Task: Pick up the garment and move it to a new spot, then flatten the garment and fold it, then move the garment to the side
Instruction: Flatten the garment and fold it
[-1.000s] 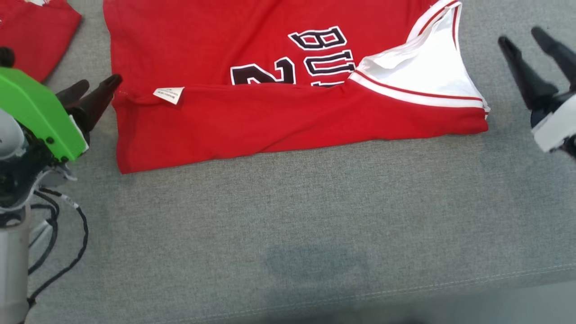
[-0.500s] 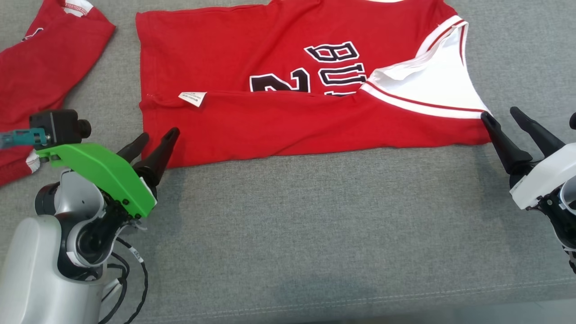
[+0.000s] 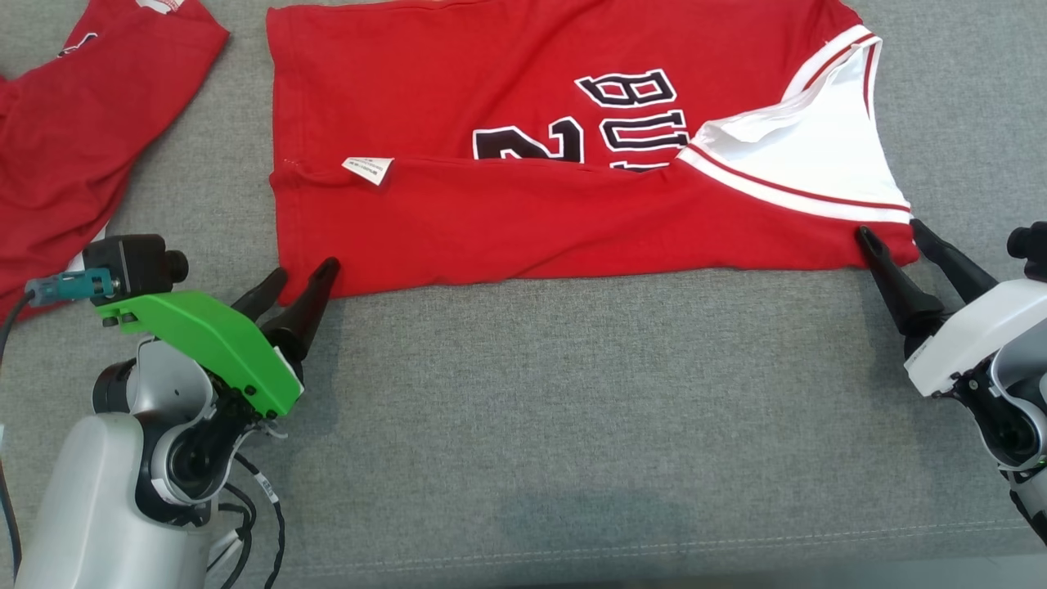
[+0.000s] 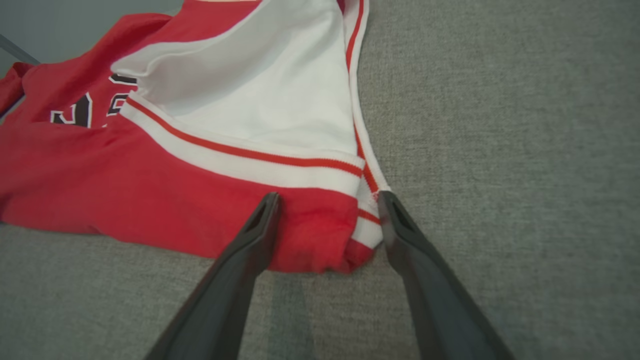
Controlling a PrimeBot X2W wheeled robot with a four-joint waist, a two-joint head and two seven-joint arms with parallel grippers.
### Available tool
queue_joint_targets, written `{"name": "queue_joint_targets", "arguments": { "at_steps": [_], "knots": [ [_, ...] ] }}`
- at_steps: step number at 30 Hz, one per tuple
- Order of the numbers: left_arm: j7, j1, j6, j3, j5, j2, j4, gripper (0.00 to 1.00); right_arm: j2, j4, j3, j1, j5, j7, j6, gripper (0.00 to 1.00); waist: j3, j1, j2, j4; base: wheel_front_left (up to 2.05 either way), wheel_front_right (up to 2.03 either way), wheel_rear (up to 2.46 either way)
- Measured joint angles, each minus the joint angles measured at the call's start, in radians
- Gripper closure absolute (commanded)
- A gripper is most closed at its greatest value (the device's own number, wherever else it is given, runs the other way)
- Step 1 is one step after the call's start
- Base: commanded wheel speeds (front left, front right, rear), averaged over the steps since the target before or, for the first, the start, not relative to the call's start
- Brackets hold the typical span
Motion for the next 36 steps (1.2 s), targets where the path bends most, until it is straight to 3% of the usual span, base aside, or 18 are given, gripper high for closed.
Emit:
{"name": "queue_joint_targets", "arguments": {
  "at_steps": [30, 31, 32, 33, 34, 36],
  "knots": [
    [-0.030, 0.005, -0.036, -0.027, 0.009, -0.001, 0.080, 0.00, 0.023, 0.048, 0.033, -0.013, 0.000, -0.015, 0.008, 0.00, -0.016, 0.0000, 0.0000, -0.006, 0.00, 0.00, 0.00],
    [-0.030, 0.005, -0.037, -0.029, 0.009, -0.002, 0.083, 0.00, 0.024, 0.049, 0.035, -0.015, 0.001, -0.014, 0.008, 0.38, -0.016, 0.0000, 0.0000, -0.006, 0.00, 0.00, 0.00],
    [-0.030, 0.004, -0.042, -0.031, 0.009, -0.001, 0.086, 0.54, 0.024, 0.050, 0.037, -0.017, 0.004, -0.010, 0.008, 0.64, -0.016, 0.0000, 0.0000, -0.006, 0.00, 0.00, 0.00],
    [-0.033, 0.003, -0.045, -0.030, 0.009, -0.002, 0.088, 0.83, 0.025, 0.051, 0.038, -0.020, 0.010, -0.006, 0.009, 0.79, -0.017, 0.0000, 0.0000, -0.007, 0.00, 0.00, 0.00],
    [-0.035, 0.000, -0.046, -0.031, 0.009, -0.002, 0.092, 1.00, 0.026, 0.052, 0.040, -0.022, 0.017, -0.002, 0.009, 1.00, -0.017, 0.0000, 0.0000, -0.007, 0.00, 0.00, 0.00],
    [-0.035, -0.004, -0.052, -0.032, 0.009, -0.001, 0.100, 1.00, 0.027, 0.056, 0.046, -0.024, 0.030, 0.007, 0.015, 1.00, -0.021, 0.0000, 0.0000, -0.008, 0.00, 0.00, 0.00]
  ]
}}
